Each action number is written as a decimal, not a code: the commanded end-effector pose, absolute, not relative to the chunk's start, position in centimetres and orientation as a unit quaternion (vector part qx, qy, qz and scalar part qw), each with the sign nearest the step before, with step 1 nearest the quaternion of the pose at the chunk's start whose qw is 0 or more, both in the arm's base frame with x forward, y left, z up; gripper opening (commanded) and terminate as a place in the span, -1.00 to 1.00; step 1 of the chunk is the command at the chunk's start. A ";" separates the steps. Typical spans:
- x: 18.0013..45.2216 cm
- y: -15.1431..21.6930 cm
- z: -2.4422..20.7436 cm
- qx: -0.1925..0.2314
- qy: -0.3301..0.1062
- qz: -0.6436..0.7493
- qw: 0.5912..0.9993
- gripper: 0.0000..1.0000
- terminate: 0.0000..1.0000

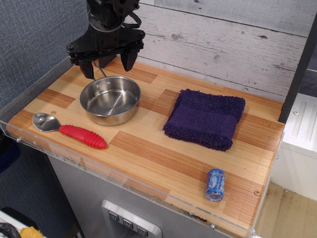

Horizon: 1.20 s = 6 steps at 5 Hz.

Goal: Move blue towel from back center to front center of shelf.

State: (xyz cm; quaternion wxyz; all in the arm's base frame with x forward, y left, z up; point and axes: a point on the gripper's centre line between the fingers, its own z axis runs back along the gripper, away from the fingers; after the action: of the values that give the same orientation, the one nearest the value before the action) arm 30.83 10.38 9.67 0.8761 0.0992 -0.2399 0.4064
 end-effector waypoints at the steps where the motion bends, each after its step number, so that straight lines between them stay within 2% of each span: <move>1: 30.8 10.4 9.7 0.099 -0.240 0.406 0.876 1.00 -1.00; 4: 31.6 5.6 10.1 0.081 -0.287 0.218 0.929 1.00 -1.00; 5: 32.3 3.3 9.0 0.036 -0.269 0.141 0.952 1.00 -1.00; 6: 33.4 0.8 8.3 0.019 -0.263 0.083 0.961 1.00 -1.00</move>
State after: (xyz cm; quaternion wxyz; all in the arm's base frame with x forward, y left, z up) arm 33.31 0.62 7.07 0.9665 0.0206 -0.2425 0.0812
